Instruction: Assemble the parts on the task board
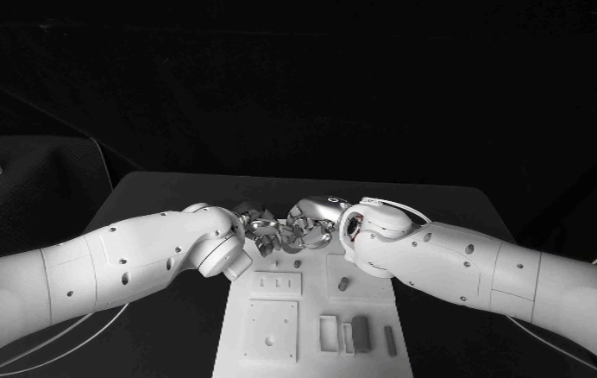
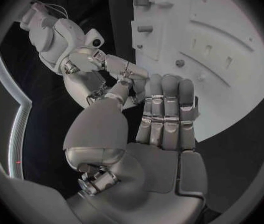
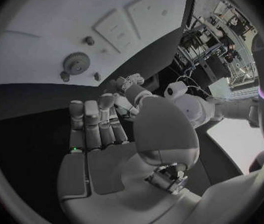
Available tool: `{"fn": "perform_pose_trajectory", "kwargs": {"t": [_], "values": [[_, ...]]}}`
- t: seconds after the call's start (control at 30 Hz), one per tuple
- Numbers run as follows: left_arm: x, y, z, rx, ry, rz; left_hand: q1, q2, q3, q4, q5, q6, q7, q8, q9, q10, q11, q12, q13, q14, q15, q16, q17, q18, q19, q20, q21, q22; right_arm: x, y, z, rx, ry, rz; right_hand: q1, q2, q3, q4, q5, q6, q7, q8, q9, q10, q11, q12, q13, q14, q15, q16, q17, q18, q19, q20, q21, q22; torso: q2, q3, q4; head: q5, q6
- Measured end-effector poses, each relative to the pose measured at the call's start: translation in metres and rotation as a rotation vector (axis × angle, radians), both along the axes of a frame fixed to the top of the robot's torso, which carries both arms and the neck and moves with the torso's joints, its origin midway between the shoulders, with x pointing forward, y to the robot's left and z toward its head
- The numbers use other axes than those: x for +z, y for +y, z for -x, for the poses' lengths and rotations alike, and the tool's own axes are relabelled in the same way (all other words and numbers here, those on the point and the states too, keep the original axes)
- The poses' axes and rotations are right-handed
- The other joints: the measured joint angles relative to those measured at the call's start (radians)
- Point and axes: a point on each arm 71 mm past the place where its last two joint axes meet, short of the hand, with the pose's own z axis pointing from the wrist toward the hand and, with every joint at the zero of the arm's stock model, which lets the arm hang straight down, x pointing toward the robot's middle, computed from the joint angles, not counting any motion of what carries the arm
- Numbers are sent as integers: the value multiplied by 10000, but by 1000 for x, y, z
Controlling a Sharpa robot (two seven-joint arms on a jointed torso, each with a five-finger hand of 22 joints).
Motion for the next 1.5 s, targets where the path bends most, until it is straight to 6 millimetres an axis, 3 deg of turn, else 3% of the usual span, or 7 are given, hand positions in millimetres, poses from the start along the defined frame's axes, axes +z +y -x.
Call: {"fn": "perform_pose_trajectory", "kwargs": {"t": [0.1,0.47,0.6,1.07,1.37,1.5], "values": [[0,0,0,1,12,-21,4,4,0,0,0,34,-34,0,-1,0,0,0,0,0,0,0,1,1,0,0,0,0,0,1,0,0,8,27,0,0,0,0,0,-1,1,0,2,0,0,0,0,0,1,0,0,-1,0,0,0,0,1,0,0,0,-1],[1,-3,1,-93,20,37,689,437,598,-98,40,71,2,-62,9,0,1,0,-1,0,0,0,114,-39,-1,1,0,-37,-3,0,0,-49,85,182,0,0,-1,-1,42,-4,4,-5,3,0,0,0,0,2,5,7,0,-2,36,-36,0,0,3,-5,0,-8,-13],[2,-3,0,-120,34,104,1086,524,1016,-140,17,71,3,-120,-34,-1,3,-46,-23,0,1,0,163,-188,-2,2,0,-66,-4,-2,-1,-109,117,252,0,0,-2,-1,43,-6,7,-33,-2,0,0,0,0,1,6,37,0,-3,36,-35,0,0,3,-5,3,-19,-23],[1,-3,0,-127,138,224,1346,423,1337,46,76,53,21,-207,-61,-19,25,-213,-100,-39,40,-46,204,-211,-2,4,-41,-92,-4,-2,-1,-158,127,306,0,0,-2,-2,42,-9,10,-1,-1,36,-36,-1,0,12,20,37,0,-3,35,-35,0,0,12,8,5,-9,-70],[1,-3,0,-144,186,257,1412,409,1464,169,76,-133,96,-285,-92,-174,180,-403,-188,-124,54,-85,225,-227,-38,40,-78,-109,-4,-4,0,-172,116,295,-28,-27,-3,-2,41,-14,15,1,1,36,-36,0,0,42,-4,37,0,-6,36,-35,0,0,13,14,2,8,-129],[1,-3,0,-117,227,299,1609,476,1716,280,74,-346,127,-395,-182,-350,265,-620,-273,-149,80,-130,272,-366,-38,40,-78,-125,-4,-6,0,-216,111,303,-28,-28,-3,-2,40,-21,23,0,0,36,-36,-1,0,43,-4,37,0,-9,36,-35,0,0,13,14,5,23,-166]]}}
